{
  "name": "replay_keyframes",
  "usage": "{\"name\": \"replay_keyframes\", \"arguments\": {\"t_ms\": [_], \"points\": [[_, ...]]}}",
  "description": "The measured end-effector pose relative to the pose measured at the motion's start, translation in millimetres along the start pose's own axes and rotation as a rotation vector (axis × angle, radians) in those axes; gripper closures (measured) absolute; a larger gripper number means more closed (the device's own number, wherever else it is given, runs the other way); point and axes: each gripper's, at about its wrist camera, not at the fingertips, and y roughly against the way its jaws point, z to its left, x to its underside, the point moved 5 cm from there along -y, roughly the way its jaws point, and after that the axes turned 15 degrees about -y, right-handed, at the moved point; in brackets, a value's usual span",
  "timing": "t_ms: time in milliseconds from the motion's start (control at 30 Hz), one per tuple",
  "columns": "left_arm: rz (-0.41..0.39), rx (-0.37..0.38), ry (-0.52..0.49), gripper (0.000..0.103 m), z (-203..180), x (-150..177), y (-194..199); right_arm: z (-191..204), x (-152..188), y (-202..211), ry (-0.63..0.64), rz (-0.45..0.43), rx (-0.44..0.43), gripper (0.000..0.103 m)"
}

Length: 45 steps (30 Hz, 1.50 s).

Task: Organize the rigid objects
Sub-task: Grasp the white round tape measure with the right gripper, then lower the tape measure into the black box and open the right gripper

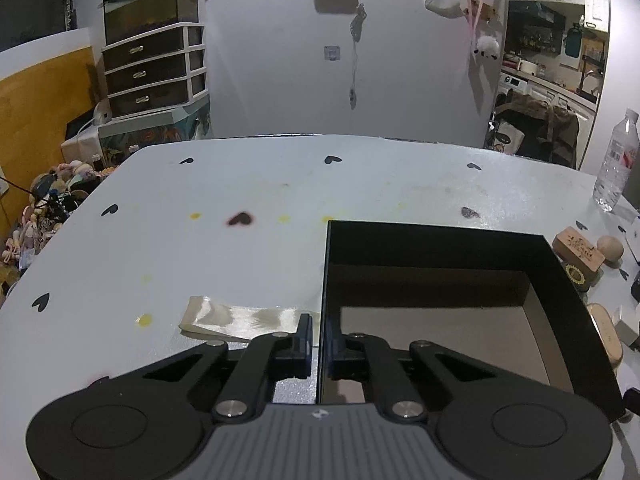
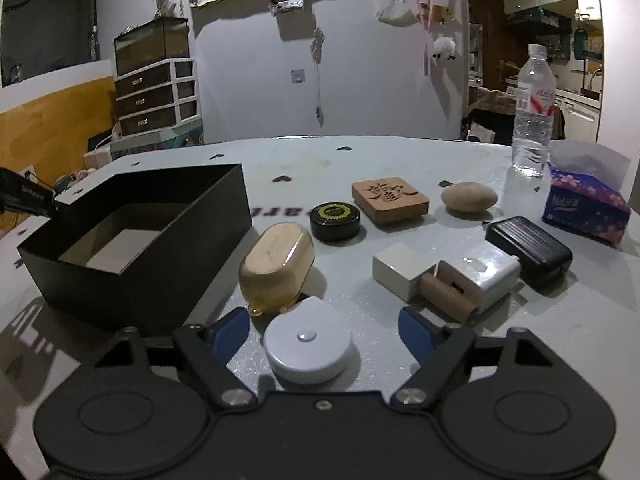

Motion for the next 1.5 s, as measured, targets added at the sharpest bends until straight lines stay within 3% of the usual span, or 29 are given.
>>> {"name": "replay_keyframes", "arguments": {"t_ms": [200, 400, 600, 767, 1100, 1500], "points": [[0.014, 0.005, -0.008, 0.100, -2, 0, -3, 1, 1, -12, 0.019, 0.024, 0.012, 0.026], [0.011, 0.007, 0.002, 0.100, -2, 1, -3, 3, 7, -17, 0.050, 0.060, 0.019, 0.050], [0.007, 0.013, 0.016, 0.100, -2, 1, -3, -2, 3, 10, 0.023, 0.044, 0.007, 0.050], [0.007, 0.015, 0.021, 0.100, -2, 1, -3, 7, -25, 33, 0.003, -0.009, -0.060, 0.050], [-0.002, 0.030, 0.025, 0.101, -1, 3, -4, 97, -74, -4, 0.098, 0.046, -0.224, 0.050], [-0.012, 0.059, 0.058, 0.100, 0, 6, -2, 199, -67, -100, 0.214, 0.275, -0.301, 0.050]]}}
